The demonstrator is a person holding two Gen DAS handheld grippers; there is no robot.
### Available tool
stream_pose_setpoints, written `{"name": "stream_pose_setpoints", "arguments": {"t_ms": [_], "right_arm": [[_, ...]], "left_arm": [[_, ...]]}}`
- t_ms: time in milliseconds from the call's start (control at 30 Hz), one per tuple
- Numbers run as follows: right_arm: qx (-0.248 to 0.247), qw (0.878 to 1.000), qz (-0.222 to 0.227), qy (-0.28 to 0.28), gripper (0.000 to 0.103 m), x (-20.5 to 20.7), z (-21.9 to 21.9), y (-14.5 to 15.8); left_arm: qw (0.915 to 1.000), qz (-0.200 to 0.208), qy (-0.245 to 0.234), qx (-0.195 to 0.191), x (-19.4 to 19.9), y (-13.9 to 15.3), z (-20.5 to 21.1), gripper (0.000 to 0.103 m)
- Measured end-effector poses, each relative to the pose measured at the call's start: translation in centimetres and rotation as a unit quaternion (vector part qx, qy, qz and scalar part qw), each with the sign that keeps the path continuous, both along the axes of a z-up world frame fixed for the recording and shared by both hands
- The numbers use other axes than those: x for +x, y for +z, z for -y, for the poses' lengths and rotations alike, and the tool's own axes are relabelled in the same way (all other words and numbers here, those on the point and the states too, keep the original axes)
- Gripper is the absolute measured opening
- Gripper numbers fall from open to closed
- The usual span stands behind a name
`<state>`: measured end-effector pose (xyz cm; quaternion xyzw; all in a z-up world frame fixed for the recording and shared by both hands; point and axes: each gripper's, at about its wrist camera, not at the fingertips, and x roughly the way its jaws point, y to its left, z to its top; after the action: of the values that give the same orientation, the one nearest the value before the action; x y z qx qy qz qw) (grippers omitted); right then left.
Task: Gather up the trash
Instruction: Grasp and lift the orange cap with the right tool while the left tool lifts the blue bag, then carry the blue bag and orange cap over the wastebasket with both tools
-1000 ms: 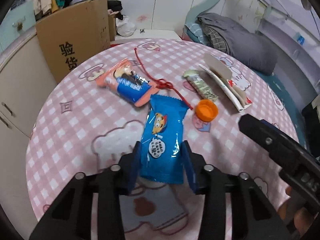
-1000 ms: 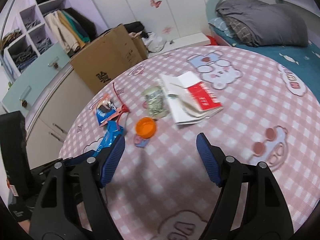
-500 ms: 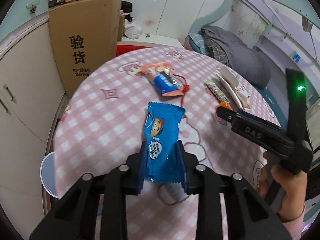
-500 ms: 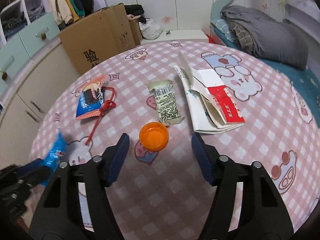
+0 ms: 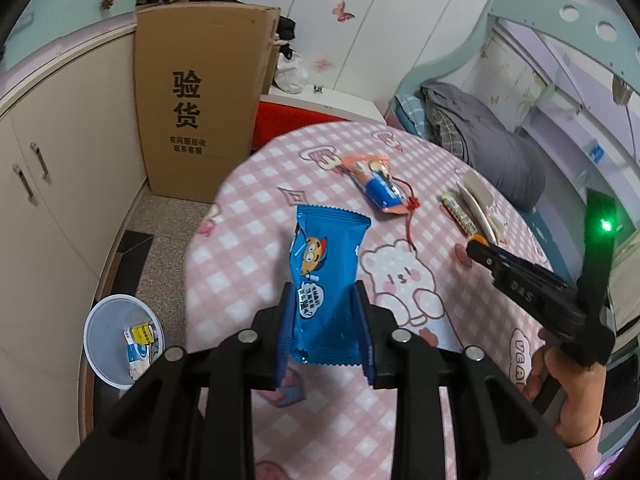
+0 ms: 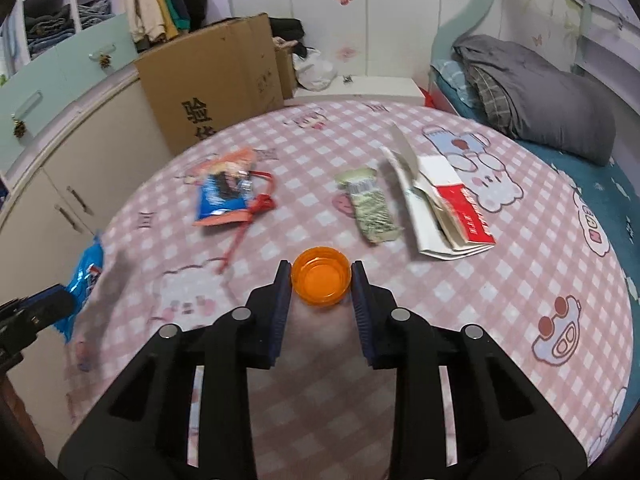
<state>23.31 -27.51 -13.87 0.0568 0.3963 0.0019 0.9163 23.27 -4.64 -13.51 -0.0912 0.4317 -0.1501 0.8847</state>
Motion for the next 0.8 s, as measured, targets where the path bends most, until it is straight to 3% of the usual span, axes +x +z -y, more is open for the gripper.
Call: {"name": "stream_pose_setpoints", "arguments": {"t_ms": [167,400,800], "right_arm": [[0.010,0.999,0.015,0.034,0.030,-0.5,-3.4,1.7],[0.024,0.994,0.026,0.106,0.030,-0.4,-11.3,3.1],[0.042,0.973,-0.007,0.229,0.030,1.5,-26.5,0.4]], "left_arm": [[0.9996,0.009,0.022,-0.014,-0.3,0.7,-3.0,0.028],[0.9975,0.013,0.065,-0.025,-0.9,0.6,-8.3,0.028],[0.9858,-0.014,0.165,-0.031,-0.8,-3.1,-20.7,0.028]]}}
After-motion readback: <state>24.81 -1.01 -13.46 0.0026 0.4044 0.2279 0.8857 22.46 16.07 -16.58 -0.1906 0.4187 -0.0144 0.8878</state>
